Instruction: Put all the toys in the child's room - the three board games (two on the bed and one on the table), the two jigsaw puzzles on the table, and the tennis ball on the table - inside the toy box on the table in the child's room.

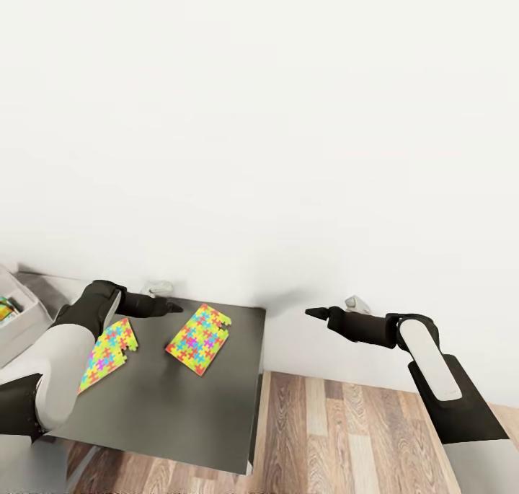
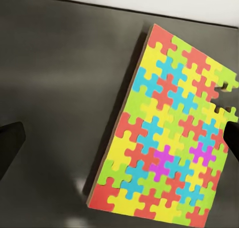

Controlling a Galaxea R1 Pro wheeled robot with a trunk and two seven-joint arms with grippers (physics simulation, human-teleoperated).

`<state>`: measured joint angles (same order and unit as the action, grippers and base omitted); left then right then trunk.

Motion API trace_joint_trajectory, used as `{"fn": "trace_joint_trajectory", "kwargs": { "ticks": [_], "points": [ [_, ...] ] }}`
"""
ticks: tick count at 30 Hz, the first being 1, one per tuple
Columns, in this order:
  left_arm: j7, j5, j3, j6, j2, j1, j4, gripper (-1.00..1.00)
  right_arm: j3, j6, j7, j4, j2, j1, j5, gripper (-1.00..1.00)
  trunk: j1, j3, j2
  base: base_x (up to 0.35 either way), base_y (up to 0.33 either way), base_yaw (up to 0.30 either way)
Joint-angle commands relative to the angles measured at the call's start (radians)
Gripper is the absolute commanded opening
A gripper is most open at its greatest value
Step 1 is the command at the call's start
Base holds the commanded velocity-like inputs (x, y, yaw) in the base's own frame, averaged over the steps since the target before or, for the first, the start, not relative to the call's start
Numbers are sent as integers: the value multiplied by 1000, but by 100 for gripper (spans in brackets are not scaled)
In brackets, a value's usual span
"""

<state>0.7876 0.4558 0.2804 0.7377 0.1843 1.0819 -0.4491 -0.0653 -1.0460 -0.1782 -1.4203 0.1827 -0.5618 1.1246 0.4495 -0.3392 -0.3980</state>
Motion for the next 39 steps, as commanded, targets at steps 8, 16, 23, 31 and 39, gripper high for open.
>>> {"fn": "trace_joint_trajectory", "kwargs": {
  "ticks": [8,16,23,31,39],
  "points": [
    [7,11,7,5,-10,1,-1,100,-1,-1,-9,5,1,0,9,100,1,-10,-2,5,-59,-66],
    [7,12,6,4,-12,1,-2,100,-1,-1,-9,7,1,0,7,100,1,-8,-2,0,-20,-161],
    [7,14,6,3,-14,1,-2,100,-1,-1,-9,8,1,0,6,100,1,-8,-2,0,-2,-67],
    [7,18,5,3,-14,1,-2,100,-1,-1,-10,8,1,0,7,100,1,-7,-2,0,0,-58],
    [7,20,4,3,-13,1,-2,100,-1,-1,-10,11,0,0,6,100,1,-14,-2,0,0,-6]
  ]
}}
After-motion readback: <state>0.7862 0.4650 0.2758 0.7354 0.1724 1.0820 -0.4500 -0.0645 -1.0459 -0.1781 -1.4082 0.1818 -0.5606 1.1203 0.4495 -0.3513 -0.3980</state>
